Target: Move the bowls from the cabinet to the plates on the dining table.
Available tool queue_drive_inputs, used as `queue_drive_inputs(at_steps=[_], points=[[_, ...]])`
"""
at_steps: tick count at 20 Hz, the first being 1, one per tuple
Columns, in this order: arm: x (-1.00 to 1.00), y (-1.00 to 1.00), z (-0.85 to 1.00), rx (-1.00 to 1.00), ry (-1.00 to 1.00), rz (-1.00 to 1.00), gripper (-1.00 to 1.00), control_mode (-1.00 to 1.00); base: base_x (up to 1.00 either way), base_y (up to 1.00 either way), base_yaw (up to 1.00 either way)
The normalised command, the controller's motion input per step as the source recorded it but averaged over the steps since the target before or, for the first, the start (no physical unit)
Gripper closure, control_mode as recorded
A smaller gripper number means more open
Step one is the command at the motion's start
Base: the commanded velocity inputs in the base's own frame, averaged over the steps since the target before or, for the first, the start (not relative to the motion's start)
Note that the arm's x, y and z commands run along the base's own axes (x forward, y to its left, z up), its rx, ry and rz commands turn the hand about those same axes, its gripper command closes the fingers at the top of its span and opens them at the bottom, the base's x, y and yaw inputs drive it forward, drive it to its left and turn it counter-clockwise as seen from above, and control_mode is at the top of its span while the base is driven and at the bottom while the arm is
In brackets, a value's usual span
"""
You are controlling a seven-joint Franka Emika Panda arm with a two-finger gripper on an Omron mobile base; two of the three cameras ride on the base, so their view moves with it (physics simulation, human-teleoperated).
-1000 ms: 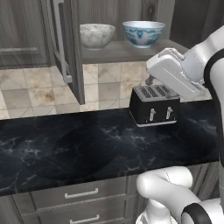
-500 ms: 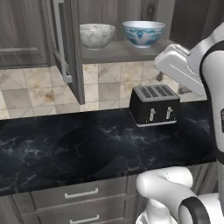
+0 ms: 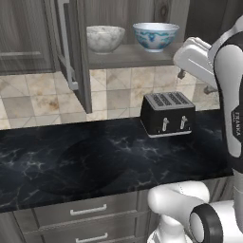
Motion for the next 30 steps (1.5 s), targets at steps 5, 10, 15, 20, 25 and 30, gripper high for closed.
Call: queue_drive_inputs(at_steps=[5,10,15,20,25,30], points=[[0.31,-0.26,0.07,-0.01,0.0,-0.14,-1.0,-1.0,0.0,0.0,0.0],[0.63,-0.16,0.0,0.01,0.0,-0.02,-1.0,-1.0,0.0,0.0,0.0],[0.57,-0.2,0.0,0.01,0.0,-0.03,-1.0,-1.0,0.0,0.0,0.0],[0.32,-0.33,0.01,0.03,-0.04,-0.14,-1.0,-1.0,0.0,0.0,0.0],[0.37,-0.21,0.03,0.0,0.0,-0.17,-1.0,-1.0,0.0,0.0,0.0],[0.67,0.0,0.21,0.0,0.0,-0.11,-1.0,-1.0,0.0,0.0,0.0]])
